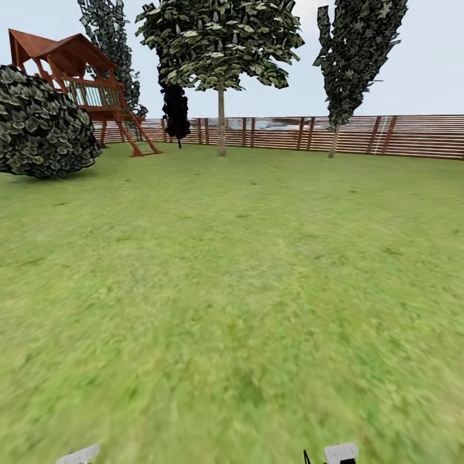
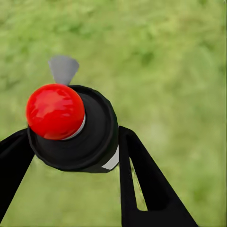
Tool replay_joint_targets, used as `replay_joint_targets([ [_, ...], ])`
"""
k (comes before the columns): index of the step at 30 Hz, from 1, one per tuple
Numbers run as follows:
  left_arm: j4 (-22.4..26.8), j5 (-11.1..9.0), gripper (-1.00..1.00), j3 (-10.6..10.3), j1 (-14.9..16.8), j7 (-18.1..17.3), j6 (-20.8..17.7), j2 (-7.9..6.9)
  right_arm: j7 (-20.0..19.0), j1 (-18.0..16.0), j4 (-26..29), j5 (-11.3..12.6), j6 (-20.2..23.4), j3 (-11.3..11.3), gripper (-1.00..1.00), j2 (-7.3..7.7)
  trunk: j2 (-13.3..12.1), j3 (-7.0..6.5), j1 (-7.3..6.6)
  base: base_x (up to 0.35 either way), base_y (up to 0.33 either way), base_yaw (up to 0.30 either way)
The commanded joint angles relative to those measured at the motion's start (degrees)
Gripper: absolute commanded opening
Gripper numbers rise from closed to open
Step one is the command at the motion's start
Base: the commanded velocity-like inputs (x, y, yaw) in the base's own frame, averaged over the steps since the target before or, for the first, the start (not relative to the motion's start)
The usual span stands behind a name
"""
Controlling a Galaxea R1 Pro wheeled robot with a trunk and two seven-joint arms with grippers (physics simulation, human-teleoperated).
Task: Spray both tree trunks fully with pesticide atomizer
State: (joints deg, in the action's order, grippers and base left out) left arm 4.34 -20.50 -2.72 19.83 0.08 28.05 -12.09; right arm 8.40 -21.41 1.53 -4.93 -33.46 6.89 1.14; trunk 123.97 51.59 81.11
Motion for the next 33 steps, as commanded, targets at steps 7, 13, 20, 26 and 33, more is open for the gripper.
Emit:
replay_joint_targets([
  [7, 0.0, -0.4, -1.00, -0.3, 0.0, 0.0, 0.2, 0.05, 0.6, 0.0, 0.0, -0.5, 0.0, 0.3, 1.00, 0.00, 0.0, 0.05, 0.03, 0.339, 0.000, 0.000],
  [13, 0.0, -0.3, -1.00, -0.3, 0.0, 0.0, 0.3, 0.11, 0.6, 0.0, 0.0, -0.5, 0.0, 0.3, 1.00, 0.00, 0.0, 0.05, 0.03, 0.339, 0.000, 0.000],
  [20, 0.0, -0.3, -1.00, -0.3, 0.0, 0.0, 0.2, 0.14, 0.6, 0.0, 0.0, -0.5, 0.0, 0.3, 1.00, 0.00, 0.0, 0.05, 0.03, 0.339, 0.000, 0.000],
  [26, 0.1, -0.4, -1.00, -0.3, 0.0, 0.0, 0.3, 0.14, 0.6, 0.0, 0.0, -0.5, 0.0, 0.3, 1.00, 0.00, 0.0, 0.05, 0.03, 0.339, 0.000, 0.000],
  [33, 0.0, -0.4, -1.00, -0.3, 0.0, 0.0, 0.3, 0.06, 0.6, 0.0, 0.0, -0.5, 0.0, 0.3, 1.00, 0.00, 0.0, 0.05, 0.03, 0.339, 0.000, 0.000],
])
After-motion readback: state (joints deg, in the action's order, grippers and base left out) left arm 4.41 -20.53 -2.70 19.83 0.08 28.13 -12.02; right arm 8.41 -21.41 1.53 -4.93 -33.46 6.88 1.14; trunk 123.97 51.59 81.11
